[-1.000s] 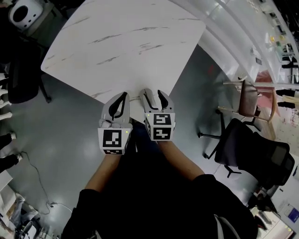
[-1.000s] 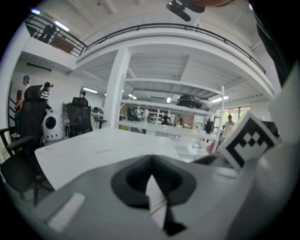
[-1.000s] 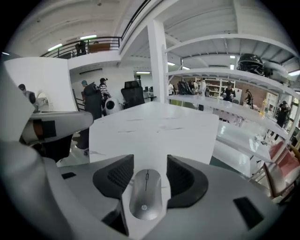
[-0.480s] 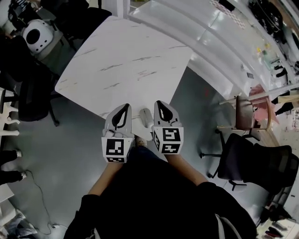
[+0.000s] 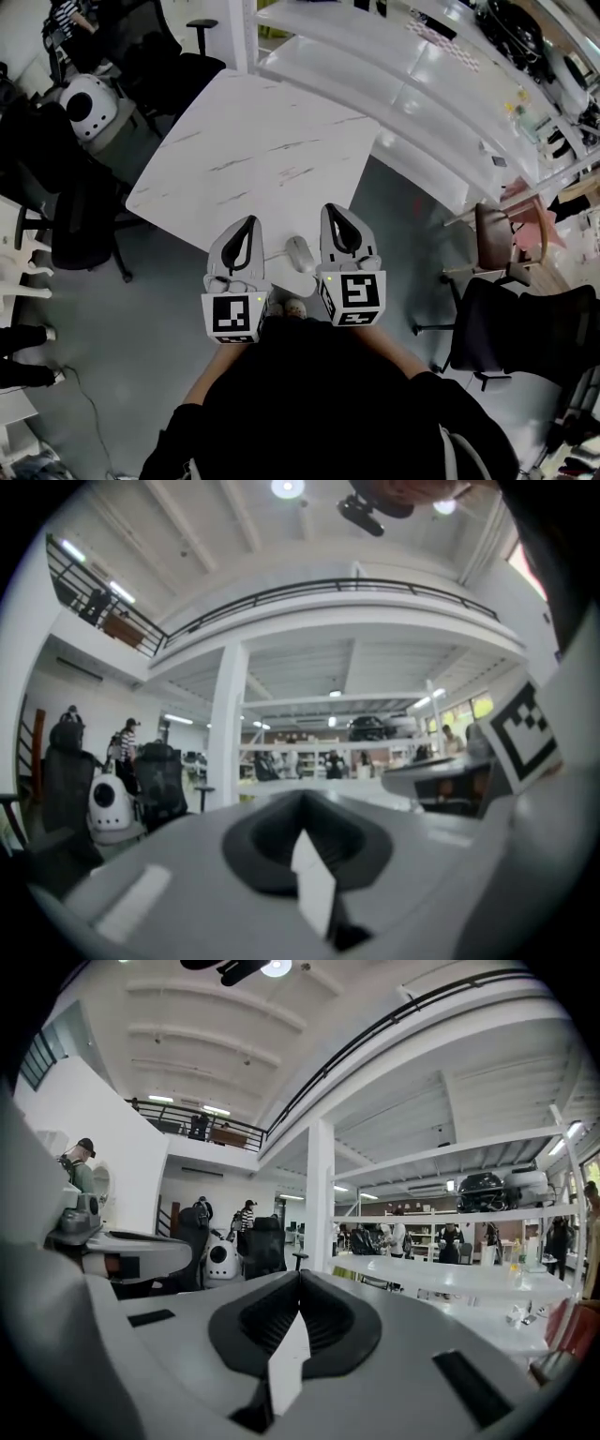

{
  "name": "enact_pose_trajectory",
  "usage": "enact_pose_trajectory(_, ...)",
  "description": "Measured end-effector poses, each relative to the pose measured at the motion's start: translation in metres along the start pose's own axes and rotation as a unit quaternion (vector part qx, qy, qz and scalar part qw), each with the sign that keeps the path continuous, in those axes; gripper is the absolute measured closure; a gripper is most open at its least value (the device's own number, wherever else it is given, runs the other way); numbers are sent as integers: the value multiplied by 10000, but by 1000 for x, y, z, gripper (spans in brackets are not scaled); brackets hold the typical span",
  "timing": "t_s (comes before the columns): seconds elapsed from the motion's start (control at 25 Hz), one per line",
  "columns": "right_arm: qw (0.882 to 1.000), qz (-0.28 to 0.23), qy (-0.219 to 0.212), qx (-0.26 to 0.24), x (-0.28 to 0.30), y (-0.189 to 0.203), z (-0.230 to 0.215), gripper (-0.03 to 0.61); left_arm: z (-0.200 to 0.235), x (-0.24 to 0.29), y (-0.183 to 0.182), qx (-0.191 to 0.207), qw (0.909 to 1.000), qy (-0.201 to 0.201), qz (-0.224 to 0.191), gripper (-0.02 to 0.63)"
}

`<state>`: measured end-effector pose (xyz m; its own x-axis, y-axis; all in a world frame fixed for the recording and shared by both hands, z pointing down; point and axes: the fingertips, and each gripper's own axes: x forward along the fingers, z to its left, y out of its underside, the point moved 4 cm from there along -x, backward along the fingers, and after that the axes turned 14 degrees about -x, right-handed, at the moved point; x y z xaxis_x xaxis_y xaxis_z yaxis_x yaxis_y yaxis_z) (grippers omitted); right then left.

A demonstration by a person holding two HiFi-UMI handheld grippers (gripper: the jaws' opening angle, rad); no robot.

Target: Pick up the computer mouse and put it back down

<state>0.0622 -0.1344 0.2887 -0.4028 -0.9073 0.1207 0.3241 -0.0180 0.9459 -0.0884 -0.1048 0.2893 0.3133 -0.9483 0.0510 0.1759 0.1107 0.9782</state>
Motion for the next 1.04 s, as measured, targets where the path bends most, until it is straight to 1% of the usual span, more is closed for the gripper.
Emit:
enact_pose_trajectory(0.16,9999,-97,-122,58,-1,0,4,558,-2,1,-4,42,10000,33,-65,606)
enact_pose_trajectory(1.04,9994,13,-314,131,2,14,3,558,-6,7,7,-101,9999,13,-58,606)
